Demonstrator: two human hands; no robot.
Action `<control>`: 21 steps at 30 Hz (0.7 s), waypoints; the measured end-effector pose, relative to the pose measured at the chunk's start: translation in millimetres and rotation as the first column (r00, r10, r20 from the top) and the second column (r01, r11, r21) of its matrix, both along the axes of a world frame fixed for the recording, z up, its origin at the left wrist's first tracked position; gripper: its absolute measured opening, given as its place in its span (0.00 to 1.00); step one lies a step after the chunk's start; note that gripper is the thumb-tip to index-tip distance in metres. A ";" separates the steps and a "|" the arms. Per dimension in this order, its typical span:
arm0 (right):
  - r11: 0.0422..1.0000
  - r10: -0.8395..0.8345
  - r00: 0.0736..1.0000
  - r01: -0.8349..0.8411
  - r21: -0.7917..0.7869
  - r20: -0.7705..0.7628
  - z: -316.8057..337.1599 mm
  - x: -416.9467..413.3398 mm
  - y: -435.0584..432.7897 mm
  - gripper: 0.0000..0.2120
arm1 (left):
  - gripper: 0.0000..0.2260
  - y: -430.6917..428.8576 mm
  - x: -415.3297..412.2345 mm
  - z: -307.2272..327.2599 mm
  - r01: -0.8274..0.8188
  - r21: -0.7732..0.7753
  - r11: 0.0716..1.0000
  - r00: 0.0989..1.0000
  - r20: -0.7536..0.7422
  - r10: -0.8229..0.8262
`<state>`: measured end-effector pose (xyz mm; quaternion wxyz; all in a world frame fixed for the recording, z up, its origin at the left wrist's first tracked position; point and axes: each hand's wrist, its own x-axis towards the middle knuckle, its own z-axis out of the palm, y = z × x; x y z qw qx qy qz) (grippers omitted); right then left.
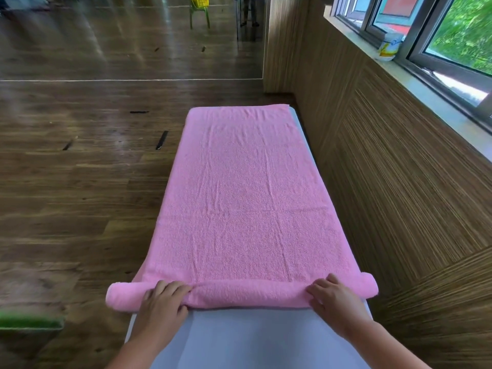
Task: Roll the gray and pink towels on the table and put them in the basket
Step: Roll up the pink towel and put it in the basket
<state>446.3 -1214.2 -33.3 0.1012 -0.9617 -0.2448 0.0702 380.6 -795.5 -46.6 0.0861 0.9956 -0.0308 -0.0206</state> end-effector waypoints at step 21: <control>0.999 0.024 1.000 -0.024 -0.042 0.000 -0.5 10.0 1.3 0.04 | 0.11 8.7 -4.3 -8.8 0.052 -0.038 0.998 0.998 0.030 -0.051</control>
